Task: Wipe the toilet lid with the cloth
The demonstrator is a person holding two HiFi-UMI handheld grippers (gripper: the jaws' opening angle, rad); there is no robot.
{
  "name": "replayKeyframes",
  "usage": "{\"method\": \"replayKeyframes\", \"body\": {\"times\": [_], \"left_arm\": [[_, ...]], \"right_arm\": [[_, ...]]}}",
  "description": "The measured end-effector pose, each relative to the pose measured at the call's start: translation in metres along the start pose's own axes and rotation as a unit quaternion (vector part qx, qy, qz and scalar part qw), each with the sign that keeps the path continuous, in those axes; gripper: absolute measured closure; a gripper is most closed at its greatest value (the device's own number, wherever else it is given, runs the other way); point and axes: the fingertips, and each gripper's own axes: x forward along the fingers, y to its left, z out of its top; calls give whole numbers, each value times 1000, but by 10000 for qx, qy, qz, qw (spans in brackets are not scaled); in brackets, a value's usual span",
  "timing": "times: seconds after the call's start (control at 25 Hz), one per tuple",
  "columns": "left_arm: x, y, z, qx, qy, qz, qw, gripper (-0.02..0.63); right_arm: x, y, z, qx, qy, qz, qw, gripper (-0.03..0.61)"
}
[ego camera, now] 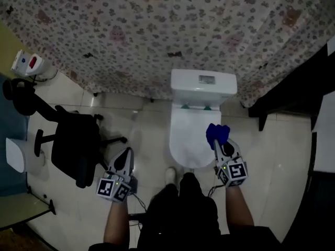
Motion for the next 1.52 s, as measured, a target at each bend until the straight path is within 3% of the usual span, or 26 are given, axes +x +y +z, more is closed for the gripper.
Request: {"method": "replayKeyframes", "body": {"times": [0.28,0.48,0.64,0.76,0.88,1.08,1.52], "left_arm": [[70,15,-86,-139,420,198,9988,614],[109,52,-156,-363,643,306,9968,614],[124,75,-196,-424,764,465,9951,614],[133,90,-221,-509,897,626,9927,614],[146,103,-250,-470,1202,829,9882,614],[162,94,-275,-598,1305,610,9878,614],[187,46,-305,-742,1647,118,9835,614]], "right_arm": [[139,14,-81,-147,673,874,9938,514],[230,25,-149,-30,1057,1153,9877,514],[279,36,-188,385,1288,1309,9822,512],[311,48,-206,1107,1341,1430,9743,513],[342,46,-236,1599,1673,1266,9646,514],[358,12,-287,1347,2158,677,9647,512],[310,-101,-297,382,2098,70,9770,512]]}}
